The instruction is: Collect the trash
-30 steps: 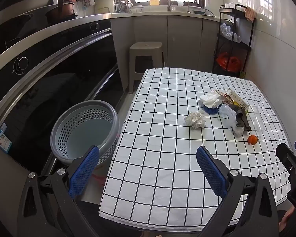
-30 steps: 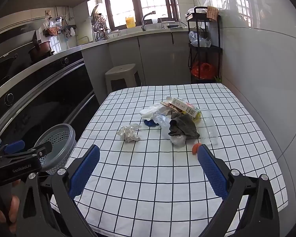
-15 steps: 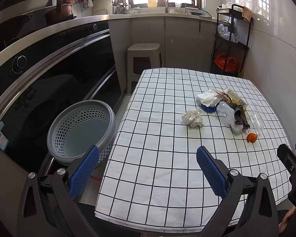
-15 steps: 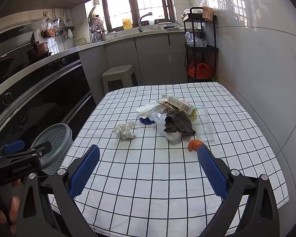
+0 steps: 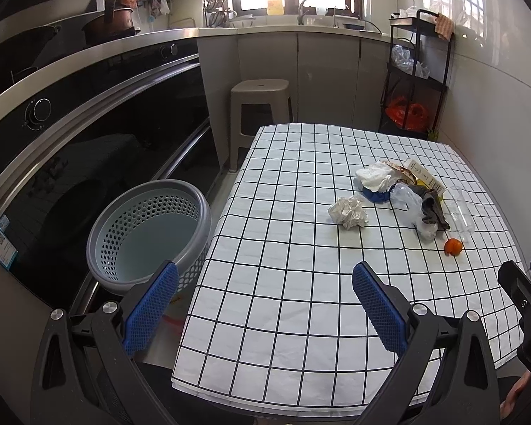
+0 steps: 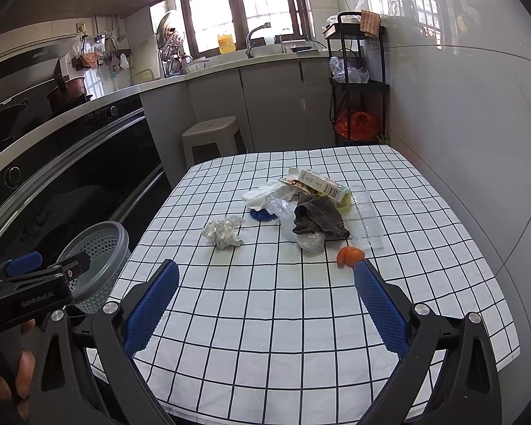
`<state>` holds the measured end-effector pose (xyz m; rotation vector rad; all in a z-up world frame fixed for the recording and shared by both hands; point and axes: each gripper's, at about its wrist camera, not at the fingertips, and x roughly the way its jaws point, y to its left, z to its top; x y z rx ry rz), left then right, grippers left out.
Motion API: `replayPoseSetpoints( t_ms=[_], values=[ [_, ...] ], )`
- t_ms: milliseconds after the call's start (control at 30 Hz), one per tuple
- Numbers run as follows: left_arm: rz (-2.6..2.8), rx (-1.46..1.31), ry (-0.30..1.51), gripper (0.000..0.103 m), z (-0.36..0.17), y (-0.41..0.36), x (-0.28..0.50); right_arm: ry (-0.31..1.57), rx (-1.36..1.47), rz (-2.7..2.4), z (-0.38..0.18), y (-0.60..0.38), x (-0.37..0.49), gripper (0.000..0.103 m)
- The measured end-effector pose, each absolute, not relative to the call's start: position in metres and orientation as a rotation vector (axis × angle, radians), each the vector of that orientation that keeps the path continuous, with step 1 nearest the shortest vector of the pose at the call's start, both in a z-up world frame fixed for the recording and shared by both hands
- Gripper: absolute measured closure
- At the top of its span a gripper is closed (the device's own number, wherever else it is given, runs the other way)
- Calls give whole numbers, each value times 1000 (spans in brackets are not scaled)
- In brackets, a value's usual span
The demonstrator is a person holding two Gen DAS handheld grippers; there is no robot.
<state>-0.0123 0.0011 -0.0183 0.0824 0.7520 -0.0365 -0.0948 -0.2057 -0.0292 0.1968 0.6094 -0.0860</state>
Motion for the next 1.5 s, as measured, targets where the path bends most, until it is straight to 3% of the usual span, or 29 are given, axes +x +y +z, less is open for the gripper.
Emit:
replayPoseSetpoints(
  t_ms=[1500],
  values=[
    [-38, 80, 770, 6, -26, 0, -14, 619, 196, -85, -34, -201, -94, 8]
  ],
)
